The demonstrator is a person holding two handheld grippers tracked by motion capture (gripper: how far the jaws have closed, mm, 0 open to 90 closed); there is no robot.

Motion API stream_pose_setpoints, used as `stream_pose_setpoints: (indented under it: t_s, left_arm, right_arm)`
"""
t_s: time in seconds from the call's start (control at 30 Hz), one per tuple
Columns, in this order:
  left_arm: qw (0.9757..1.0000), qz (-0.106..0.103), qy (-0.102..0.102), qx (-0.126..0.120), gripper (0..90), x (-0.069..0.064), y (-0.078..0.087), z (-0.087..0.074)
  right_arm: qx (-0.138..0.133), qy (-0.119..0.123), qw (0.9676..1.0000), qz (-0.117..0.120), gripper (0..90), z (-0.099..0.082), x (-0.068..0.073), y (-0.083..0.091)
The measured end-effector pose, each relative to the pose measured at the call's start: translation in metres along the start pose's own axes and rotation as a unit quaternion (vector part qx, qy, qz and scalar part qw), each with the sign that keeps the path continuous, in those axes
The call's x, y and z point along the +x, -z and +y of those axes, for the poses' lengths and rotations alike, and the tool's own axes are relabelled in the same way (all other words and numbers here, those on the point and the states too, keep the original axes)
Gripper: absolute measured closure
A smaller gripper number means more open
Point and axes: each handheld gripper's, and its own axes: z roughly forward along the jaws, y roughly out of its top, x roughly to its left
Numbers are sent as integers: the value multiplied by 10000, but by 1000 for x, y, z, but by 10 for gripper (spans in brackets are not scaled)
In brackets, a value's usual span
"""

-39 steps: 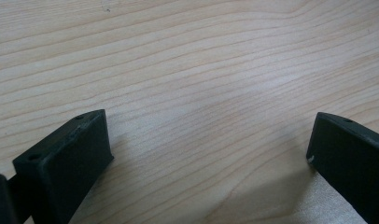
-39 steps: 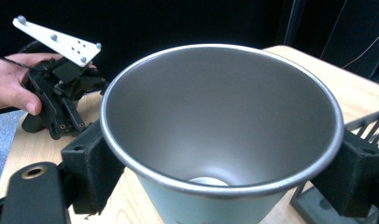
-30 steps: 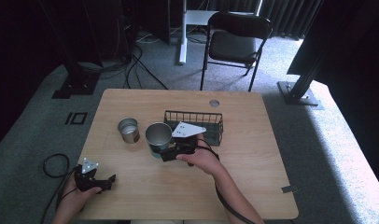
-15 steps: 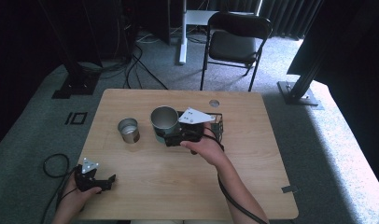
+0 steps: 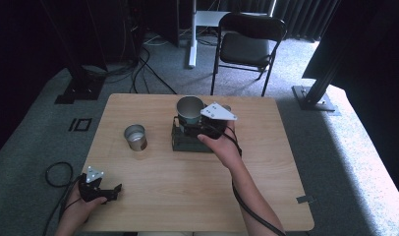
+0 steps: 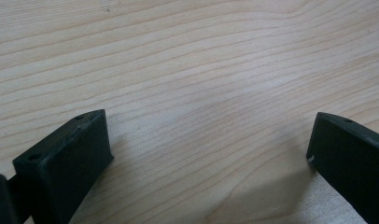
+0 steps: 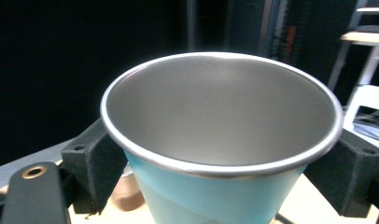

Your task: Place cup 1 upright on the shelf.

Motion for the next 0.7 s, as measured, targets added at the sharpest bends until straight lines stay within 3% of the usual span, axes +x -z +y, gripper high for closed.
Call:
stream_pose_setpoints:
  t_s: [0.03,0.1,0.17,0.2,0.23,0.47,0.5,0.57,0.7]
  left_arm:
    - [10000,0,0,0,2,0,0,0]
    - [10000,1,-1,1,2,0,0,0]
    - [10000,1,-2,2,3,0,0,0]
    - [10000,1,-2,2,2,0,0,0]
    - [10000,1,-1,1,2,0,0,0]
    - [10000,2,4,-1,2,0,0,0]
    - [10000,-1,2,3,2,0,0,0]
    - [10000,0,1,2,2,0,0,0]
    - [10000,-1,-1,5,2,0,0,0]
  right_arm:
    - [0,0,10000,0,134,0,0,0]
    - [-5,-41,9994,-333,134,-1,-6,0]
    - [11,-56,9985,-549,134,-2,-10,0]
    - [11,-56,9985,-549,134,-2,-10,0]
    - [33,-90,9969,-780,134,-5,-14,-1]
    - [202,-298,9918,-1228,134,-16,-25,-4]
    - [249,-452,9894,-1357,134,-22,-30,-6]
    - [325,-521,9865,-1515,134,-29,-33,-7]
    - [433,-484,9793,-1916,134,-42,-40,-9]
